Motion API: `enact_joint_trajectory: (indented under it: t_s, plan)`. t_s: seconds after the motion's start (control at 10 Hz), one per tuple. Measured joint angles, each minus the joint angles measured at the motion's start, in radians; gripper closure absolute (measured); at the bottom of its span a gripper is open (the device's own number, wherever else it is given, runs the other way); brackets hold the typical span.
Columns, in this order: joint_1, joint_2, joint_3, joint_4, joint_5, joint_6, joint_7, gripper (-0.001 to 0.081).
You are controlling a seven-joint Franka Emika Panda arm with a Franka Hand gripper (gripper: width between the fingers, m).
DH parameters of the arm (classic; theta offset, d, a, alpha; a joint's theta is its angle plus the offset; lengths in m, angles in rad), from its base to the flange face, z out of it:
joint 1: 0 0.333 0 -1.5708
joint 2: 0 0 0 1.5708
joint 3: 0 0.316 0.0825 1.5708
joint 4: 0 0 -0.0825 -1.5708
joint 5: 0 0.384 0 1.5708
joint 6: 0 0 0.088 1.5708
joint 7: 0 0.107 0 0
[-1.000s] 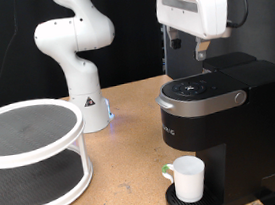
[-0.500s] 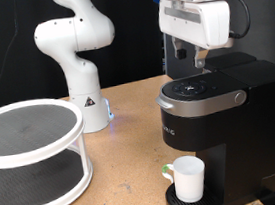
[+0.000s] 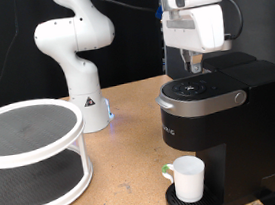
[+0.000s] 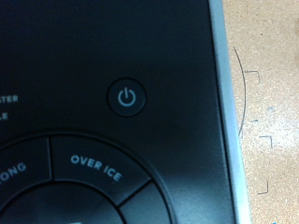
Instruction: Make a cup of coffee with the keurig machine
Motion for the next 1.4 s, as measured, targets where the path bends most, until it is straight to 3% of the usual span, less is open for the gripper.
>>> enact_joint_trajectory:
  t_s: [0.1,0.2,0.3,0.6,1.4]
  plan:
    - [0.0,-0.012,-0.001,-0.025,0.009,0.018,0.0,0.0687]
    - [0.0,-0.021,-0.002,-0.044,0.012,0.024,0.0,0.0785]
    - [-0.001,-0.027,-0.002,-0.059,0.012,0.028,0.0,0.0799]
    - [-0.005,-0.031,-0.008,-0.075,0.016,0.037,0.011,0.0804]
    - [-0.023,0.01,-0.003,-0.056,-0.005,0.076,0.041,0.0804]
